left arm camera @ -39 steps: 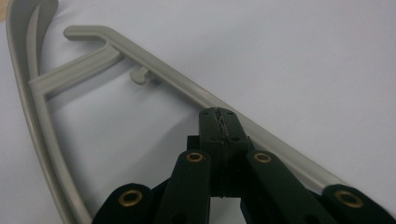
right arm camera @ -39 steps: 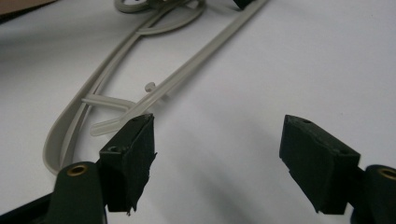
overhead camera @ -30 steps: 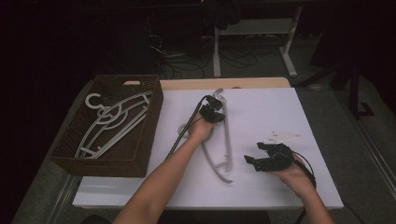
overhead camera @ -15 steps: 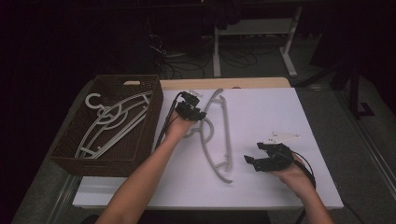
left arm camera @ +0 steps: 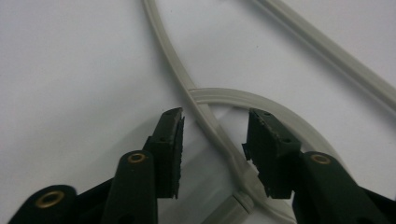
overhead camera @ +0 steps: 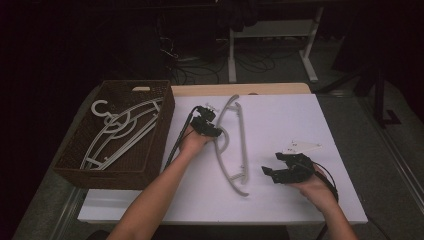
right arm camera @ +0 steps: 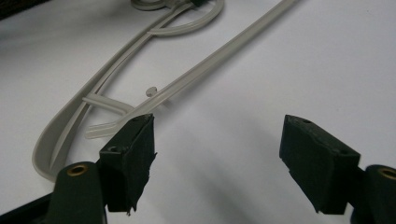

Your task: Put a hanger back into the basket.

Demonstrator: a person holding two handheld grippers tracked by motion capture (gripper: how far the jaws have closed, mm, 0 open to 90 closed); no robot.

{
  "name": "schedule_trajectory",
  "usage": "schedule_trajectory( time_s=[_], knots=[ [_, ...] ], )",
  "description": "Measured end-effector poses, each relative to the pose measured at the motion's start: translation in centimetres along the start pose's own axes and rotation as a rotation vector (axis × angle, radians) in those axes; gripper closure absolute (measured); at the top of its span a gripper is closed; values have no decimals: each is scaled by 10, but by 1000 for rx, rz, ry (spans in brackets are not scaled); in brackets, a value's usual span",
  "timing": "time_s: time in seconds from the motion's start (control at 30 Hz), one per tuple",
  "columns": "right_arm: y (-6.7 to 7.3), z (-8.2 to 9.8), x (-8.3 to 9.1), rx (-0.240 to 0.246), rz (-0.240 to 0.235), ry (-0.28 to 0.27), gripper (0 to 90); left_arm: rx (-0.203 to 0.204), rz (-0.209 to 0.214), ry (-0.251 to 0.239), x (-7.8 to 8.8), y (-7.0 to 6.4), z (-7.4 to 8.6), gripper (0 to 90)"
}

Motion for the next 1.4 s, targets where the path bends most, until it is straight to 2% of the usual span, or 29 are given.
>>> schedule_trajectory(
  time_s=[0.2, 0.4, 0.53, 0.57, 0.63, 0.73, 0.87, 0.93, 0.97, 1.0, 1.03, 1.07, 1.17, 1.27, 1.4],
  knots=[
    [0, 0, 0, 1, 3, 2, 259, -19, -13, -2, -2, -2, 0, 631],
    [0, 1, -1, 3, 5, 9, 259, -21, -9, -6, -1, -2, -1, 681],
    [0, 2, -1, 2, 5, 11, 260, -59, -26, -14, 1, -2, -3, 718],
    [0, 2, -1, 2, 5, 12, 260, -64, -27, -13, 3, -1, -5, 768],
    [0, 2, -1, 2, 4, 13, 260, -79, -25, -8, 3, -1, -5, 768],
    [0, 1, -1, 1, 4, 12, 260, -65, -22, -9, 3, 0, -5, 767],
    [0, 1, -1, -2, 4, 10, 260, -76, -15, 9, 5, 3, -4, 767],
    [0, 1, 0, -5, 4, 7, 260, -46, 6, 12, 7, 7, -3, 768],
    [0, 1, 0, -6, 4, 6, 260, -27, 21, 2, 8, 9, -5, 772],
    [0, 1, 0, -6, 3, 5, 260, -7, 36, -14, 9, 11, -9, 837],
    [0, 0, 0, -6, 3, 3, 260, 7, 45, -25, 9, 13, -13, 835],
    [0, 0, 0, -6, 4, 3, 260, -1, 45, -26, 8, 15, -17, 841],
    [0, -1, 1, -14, 5, 2, 260, -20, 29, -15, -4, 21, -30, 895],
    [0, -2, 2, -16, 4, -5, 260, -40, -1, -10, -18, 28, -42, 898],
    [0, -1, 3, -17, -2, -10, 260, -18, -55, -10, -34, 43, -54, 899]
  ],
)
Point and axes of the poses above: each handheld gripper's, and its own axes: x roughly backward along the jaws, z roughly out of its underside, y roughly to its left, the point moved 9 cm from there along -x, roughly forward along the jaws, and after that the axes turned 10 degrees about -y, right-handed, at the moved point
